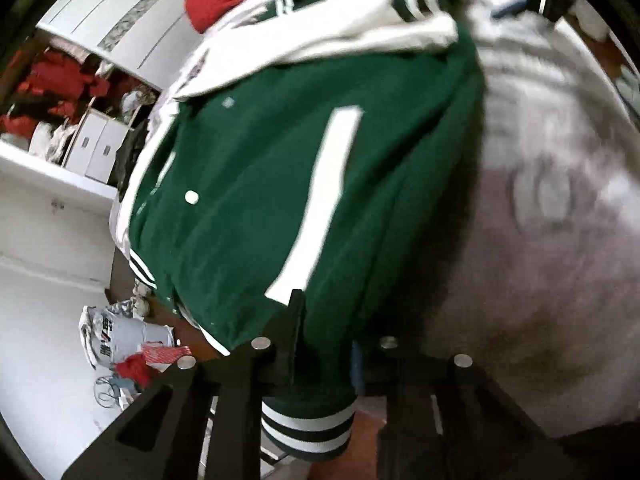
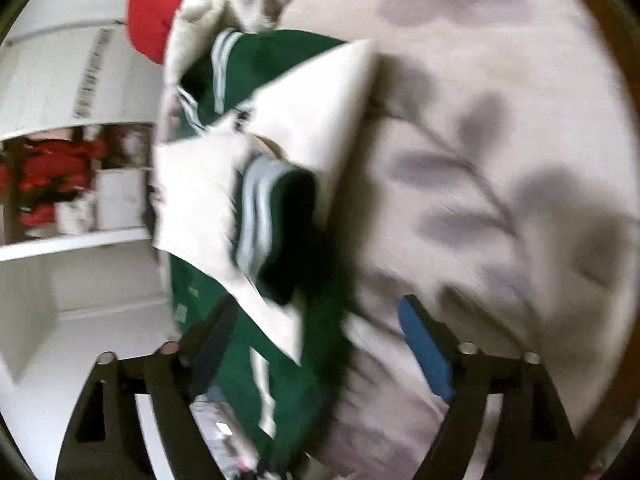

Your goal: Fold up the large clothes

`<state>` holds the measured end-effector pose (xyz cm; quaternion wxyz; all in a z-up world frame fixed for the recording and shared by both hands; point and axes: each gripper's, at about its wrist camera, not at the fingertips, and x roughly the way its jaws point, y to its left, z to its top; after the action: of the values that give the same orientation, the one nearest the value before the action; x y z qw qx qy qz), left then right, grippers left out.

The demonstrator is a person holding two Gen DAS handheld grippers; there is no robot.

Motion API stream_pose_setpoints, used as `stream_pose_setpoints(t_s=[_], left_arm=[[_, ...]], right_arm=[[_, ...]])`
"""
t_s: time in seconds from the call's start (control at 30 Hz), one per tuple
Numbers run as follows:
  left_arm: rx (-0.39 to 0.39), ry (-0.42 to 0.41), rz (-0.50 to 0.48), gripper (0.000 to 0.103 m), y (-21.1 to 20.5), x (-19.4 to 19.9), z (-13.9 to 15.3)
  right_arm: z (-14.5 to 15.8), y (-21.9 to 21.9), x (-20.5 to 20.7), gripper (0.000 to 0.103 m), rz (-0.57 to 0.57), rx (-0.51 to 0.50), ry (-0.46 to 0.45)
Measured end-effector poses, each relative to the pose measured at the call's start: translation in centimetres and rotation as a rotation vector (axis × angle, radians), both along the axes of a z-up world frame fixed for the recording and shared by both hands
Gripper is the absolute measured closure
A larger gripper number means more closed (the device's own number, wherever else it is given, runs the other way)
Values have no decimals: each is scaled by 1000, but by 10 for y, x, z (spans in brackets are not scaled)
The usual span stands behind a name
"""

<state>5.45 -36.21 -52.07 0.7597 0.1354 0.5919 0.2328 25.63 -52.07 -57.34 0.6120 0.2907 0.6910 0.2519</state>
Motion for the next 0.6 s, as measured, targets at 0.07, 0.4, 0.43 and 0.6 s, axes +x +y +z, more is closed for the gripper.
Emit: stream_pose_setpoints(t_s=[0.07,0.4,0.43,0.6], left_arm=[[-11,-23,19,89,6,5,12],[-117,-79,74,90,31,15,55],[-146,-97,89,91,45,14,67],[-298,-173,174,91,122,7,113]], right_arm=[[-15,13,14,16,5,36,-3],[-39,76,47,75,-48,31,138],[-25,82,47,76,-43,21,130],[76,135,61,78,11,-62,32]])
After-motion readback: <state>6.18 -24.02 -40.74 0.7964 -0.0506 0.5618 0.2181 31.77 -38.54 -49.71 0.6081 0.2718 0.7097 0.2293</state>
